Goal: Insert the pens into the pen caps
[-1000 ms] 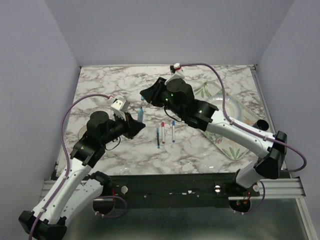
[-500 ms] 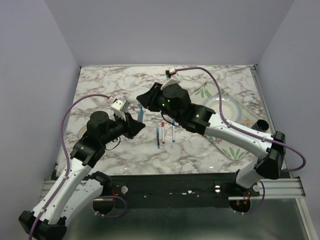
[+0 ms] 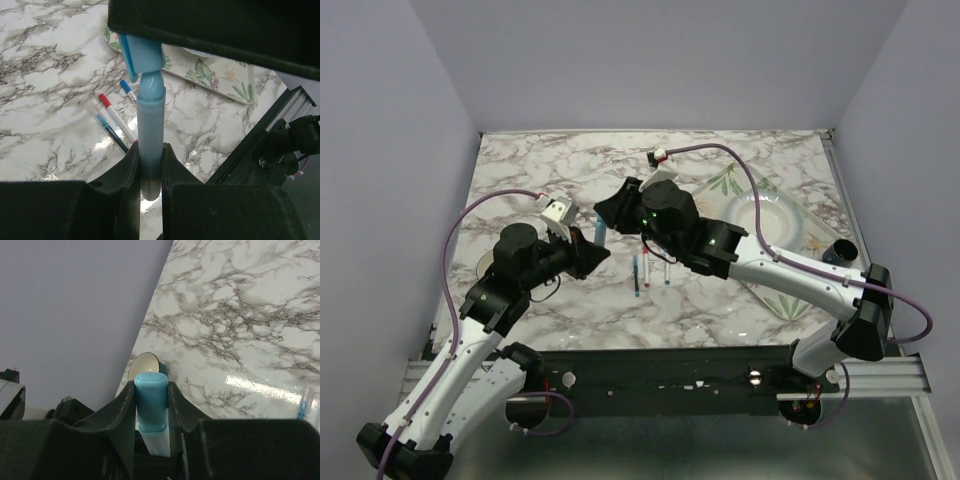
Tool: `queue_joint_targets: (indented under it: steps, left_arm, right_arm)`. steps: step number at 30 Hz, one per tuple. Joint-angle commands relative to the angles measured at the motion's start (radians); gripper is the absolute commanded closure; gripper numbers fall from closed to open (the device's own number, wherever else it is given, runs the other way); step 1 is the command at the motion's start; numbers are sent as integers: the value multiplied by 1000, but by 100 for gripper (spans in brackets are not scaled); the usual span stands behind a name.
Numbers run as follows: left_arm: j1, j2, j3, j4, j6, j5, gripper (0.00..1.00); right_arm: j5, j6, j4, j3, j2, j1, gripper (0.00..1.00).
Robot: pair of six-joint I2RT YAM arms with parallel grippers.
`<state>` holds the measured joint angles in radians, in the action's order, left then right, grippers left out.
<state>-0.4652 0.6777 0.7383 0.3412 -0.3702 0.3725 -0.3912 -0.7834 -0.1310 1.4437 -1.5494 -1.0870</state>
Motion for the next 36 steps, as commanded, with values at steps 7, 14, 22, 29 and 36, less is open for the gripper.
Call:
queue_joint_targets:
  steps: [7, 14, 22, 29, 36]
  left_arm:
    - [-1, -1, 6, -31, -3, 11, 100]
    - [-1, -32, 4, -28, -1, -44, 100]
    - [0, -47, -2, -51, -10, -56, 100]
    - [0, -56, -16, -117, -56, -44, 100]
    - [0, -30, -16, -157, -44, -69, 100]
  right_arm:
    - [-26, 26, -2, -25, 11, -47, 99]
    - [-136, 53, -87, -11, -27, -111, 99]
    - [-109, 61, -79, -92, -32, -137, 99]
    - [12, 121, 77, -250, 43, -145, 99]
    - [90, 90, 85, -309, 101, -143, 99]
